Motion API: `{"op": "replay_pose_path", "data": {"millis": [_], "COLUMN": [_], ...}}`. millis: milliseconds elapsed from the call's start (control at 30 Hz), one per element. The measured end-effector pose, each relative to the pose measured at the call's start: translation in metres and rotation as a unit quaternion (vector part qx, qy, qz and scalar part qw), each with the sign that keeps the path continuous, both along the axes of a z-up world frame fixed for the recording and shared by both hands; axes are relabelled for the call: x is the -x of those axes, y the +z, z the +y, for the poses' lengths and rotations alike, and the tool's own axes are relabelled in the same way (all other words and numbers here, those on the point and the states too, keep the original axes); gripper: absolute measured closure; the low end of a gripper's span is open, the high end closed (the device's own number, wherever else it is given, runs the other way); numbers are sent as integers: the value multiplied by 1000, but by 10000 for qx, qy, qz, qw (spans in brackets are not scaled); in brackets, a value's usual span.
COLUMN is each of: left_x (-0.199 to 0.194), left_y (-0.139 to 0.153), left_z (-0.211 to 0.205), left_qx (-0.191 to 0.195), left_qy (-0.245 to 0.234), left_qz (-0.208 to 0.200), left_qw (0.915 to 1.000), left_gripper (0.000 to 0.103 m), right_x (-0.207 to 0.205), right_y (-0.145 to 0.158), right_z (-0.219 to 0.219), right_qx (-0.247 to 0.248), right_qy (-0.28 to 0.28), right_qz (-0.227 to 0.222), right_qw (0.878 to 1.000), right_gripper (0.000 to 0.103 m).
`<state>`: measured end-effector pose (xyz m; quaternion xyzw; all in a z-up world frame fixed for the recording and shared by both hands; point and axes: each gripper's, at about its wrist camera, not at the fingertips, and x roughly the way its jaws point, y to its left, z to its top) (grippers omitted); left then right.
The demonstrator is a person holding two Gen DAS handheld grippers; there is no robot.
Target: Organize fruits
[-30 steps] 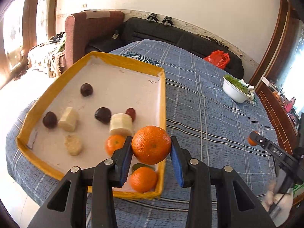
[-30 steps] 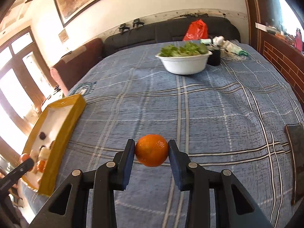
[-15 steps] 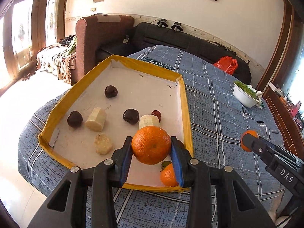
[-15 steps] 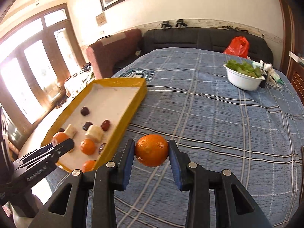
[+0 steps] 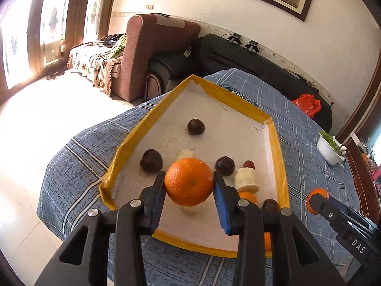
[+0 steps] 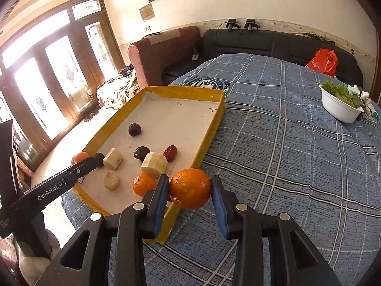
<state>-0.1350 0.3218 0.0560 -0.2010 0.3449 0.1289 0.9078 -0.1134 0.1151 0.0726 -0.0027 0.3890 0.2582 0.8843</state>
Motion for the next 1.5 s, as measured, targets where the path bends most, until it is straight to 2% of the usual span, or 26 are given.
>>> {"op": "replay_pose_path", "data": {"millis": [133, 400, 467, 767, 1000, 1133, 1267, 1333, 1400, 1500], "left_x": [-5, -21, -24, -33, -29, -24, -16, -14, -10, -6], "left_y": [-9, -18, -18, -27, -21, -16, -10, -9, -7, -2], "left_z": [9, 0, 0, -3, -1, 1, 4, 5, 6, 4], "left_qx": [97, 157, 251, 182, 275, 341, 393, 409, 435, 387], "left_qy": [33, -304, -398, -493, -491, -440, -367, -337, -302, -291], "left_qz": [77, 67, 24, 110, -61, -155, -226, -233, -248, -253], "left_qw": [9999, 9994, 9989, 9986, 9984, 9983, 9983, 9983, 9983, 9985], "left_gripper": [66, 66, 66, 62, 41, 33, 30, 29, 28, 27], "right_x": [-8, -33, -41, -83, -104, -108, -111, -110, -114, -110], "right_y": [-2, -8, -10, -17, -33, -38, -42, -40, -38, -29], "right_z": [26, 71, 80, 108, 125, 130, 130, 126, 123, 114], "right_qx": [95, 317, 403, 603, 647, 688, 710, 645, 541, 335], "right_qy": [241, 566, 610, 695, 720, 798, 834, 795, 718, 626], "right_qz": [38, 121, 134, 275, 497, 599, 717, 721, 711, 703], "right_qw": [9997, 9978, 9972, 9954, 9941, 9926, 9914, 9921, 9934, 9950], "right_gripper": [63, 63, 63, 63, 63, 63, 63, 61, 47, 43]}}
